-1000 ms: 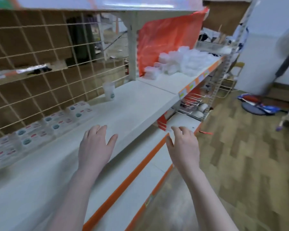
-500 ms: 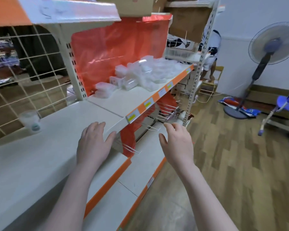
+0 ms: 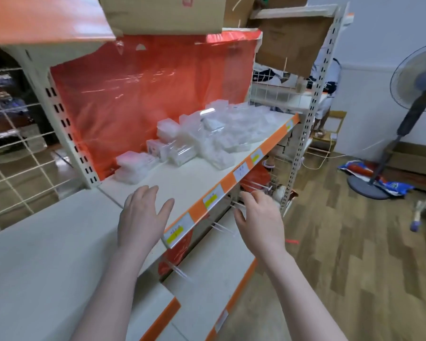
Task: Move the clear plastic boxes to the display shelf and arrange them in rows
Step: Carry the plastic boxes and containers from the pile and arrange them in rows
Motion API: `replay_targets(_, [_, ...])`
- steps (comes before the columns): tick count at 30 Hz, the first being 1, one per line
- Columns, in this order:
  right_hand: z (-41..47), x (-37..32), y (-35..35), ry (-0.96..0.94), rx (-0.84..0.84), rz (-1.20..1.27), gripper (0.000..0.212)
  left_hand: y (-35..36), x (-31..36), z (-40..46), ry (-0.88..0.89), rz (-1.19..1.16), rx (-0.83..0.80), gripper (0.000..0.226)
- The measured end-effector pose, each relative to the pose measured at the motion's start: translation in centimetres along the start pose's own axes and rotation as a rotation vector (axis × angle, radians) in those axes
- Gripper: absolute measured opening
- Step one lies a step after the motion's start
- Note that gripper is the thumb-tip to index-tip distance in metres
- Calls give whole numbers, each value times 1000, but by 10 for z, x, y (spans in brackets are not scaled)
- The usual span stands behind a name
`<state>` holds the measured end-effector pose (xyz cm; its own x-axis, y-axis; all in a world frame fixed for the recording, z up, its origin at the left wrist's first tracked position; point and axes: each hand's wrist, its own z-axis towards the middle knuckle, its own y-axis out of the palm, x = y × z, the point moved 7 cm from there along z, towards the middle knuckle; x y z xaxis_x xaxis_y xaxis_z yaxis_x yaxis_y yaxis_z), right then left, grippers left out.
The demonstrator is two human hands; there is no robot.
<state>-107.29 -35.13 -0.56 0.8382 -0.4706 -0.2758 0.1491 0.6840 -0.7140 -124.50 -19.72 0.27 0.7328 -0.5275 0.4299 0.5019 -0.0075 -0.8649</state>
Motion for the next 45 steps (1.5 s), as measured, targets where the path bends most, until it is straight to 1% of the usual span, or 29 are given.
replay_targets(4, [46,3,38,-51,-49,29,21,10,3,50,-12,14,20,51])
replay_targets(8, [83,-4,74,-101,-91,61,30,6,-6,78,-63,38,58,51])
replay_targets(14, [135,-23,131,-251,-141,189,34,9,-30,107,-215,95,129,46])
replay_targets(19, [176,-31,174,-408,-191,344,34,21,-39,123,-377,128,215,37])
replay_targets(22, [200,-32,192,-519,-191,423,27,31,-33,131,-447,130,255,39])
replay_targets(28, [217,-49,209,-655,-256,564,31,37,-31,138,-529,163,289,42])
replay_targets(30, [216,-52,214,-668,-276,588,31,36,-32,138,-565,178,294,41])
replay_targets(33, [212,-52,219,-650,-295,599,35,37,-37,147,-609,199,276,40])
replay_targets(35, [210,-50,221,-647,-302,598,37,39,-40,157,-632,215,242,47])
replay_targets(38, [208,-46,225,-656,-304,581,31,41,-43,174,-638,238,208,54])
replay_targets(42, [205,-48,228,-648,-340,544,33,50,-51,193,-631,235,147,55])
replay_targets(45, [205,-50,227,-649,-340,536,32,56,-62,201,-669,257,92,55])
